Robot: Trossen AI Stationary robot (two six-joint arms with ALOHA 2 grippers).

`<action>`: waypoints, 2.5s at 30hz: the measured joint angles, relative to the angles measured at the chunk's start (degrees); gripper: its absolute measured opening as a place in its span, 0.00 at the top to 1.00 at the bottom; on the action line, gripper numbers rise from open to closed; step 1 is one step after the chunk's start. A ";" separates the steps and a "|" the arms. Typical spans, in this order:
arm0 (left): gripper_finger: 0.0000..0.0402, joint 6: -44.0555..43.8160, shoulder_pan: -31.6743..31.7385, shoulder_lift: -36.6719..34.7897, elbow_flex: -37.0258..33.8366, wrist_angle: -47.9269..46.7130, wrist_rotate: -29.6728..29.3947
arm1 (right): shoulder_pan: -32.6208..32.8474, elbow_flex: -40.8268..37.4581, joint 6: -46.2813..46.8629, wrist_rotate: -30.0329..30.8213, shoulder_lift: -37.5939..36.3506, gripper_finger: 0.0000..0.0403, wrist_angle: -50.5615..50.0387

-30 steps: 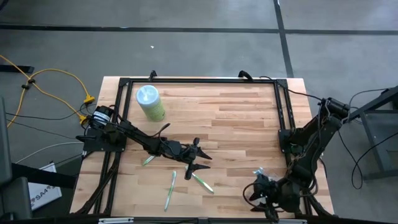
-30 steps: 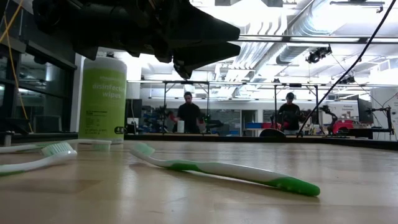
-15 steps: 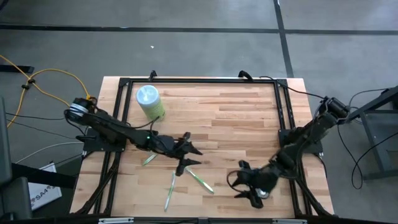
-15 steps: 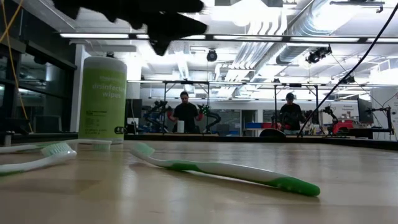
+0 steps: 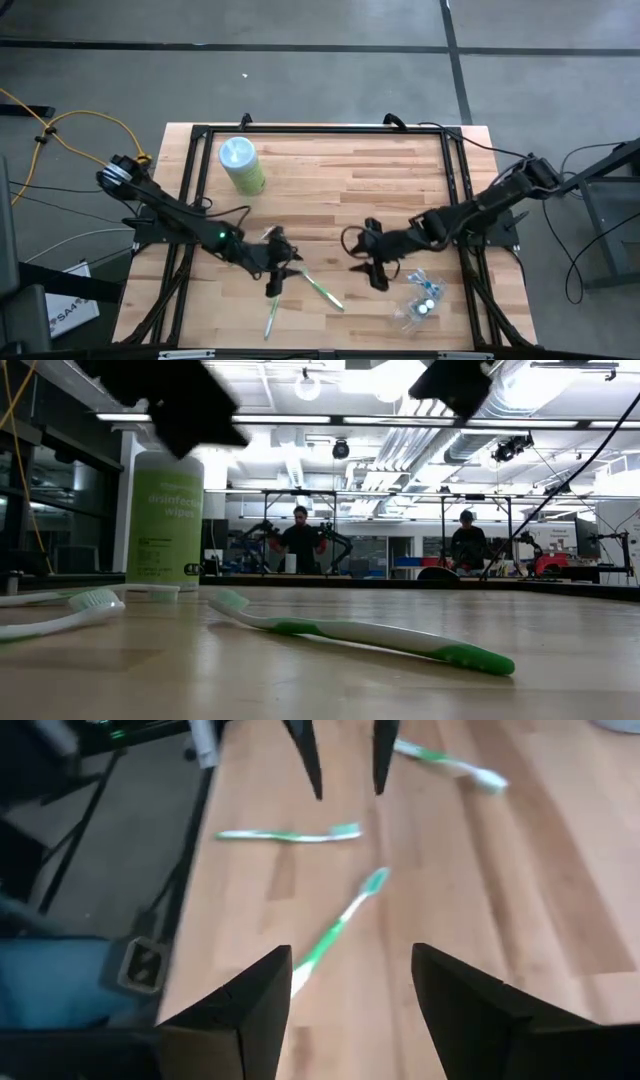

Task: Pick & Place toothbrushing station
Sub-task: Put the top green toothbrush into the left section of the transparent organizer

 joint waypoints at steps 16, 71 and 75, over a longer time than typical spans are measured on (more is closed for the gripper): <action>0.61 -31.21 -1.34 -2.28 0.02 -38.12 -10.29 | -5.23 0.00 -7.32 -0.67 0.02 0.51 -0.16; 0.48 -43.12 -5.72 3.71 -0.13 -53.56 -6.93 | -5.20 0.00 -8.81 -2.34 0.04 0.51 -1.40; 0.48 -39.86 -4.50 3.71 -0.13 -50.45 -7.18 | -5.20 0.00 -8.81 -2.32 0.04 0.51 -1.40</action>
